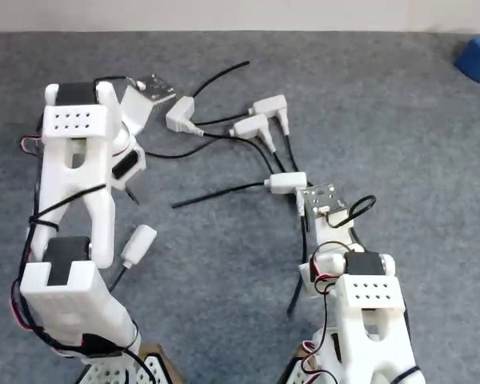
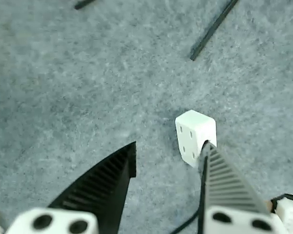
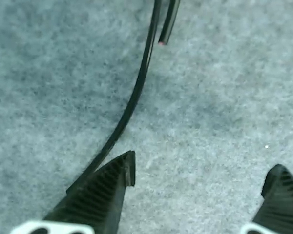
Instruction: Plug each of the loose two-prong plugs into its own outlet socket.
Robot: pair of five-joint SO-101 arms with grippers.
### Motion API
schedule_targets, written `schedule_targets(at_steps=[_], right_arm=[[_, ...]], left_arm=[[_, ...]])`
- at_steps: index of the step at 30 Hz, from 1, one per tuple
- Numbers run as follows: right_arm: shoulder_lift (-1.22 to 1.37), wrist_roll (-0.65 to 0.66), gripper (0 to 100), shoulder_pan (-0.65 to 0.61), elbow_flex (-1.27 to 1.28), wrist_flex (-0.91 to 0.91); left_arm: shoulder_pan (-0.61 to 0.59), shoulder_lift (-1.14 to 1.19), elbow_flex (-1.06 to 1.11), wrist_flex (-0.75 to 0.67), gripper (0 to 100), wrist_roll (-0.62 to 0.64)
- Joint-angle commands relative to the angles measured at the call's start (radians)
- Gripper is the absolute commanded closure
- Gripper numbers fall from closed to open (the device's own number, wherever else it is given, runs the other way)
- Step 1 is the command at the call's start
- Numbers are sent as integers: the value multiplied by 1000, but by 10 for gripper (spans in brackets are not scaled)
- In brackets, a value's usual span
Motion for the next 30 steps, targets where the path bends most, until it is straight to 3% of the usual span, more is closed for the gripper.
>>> schedule_targets(at_steps=[1,11,17,23,30], right_arm=[[-25,11,606,-5,-12,5],[-25,11,606,-7,-12,5],[-22,11,606,-7,-13,5],[-21,11,606,-7,-15,5],[-21,11,606,-7,-15,5]], left_arm=[[-38,-5,61,-18,780,3],[-42,-13,228,-97,780,-11],[-21,-44,378,-97,760,-126],[21,-219,591,-114,745,-265],[38,-277,756,-287,745,-244]])
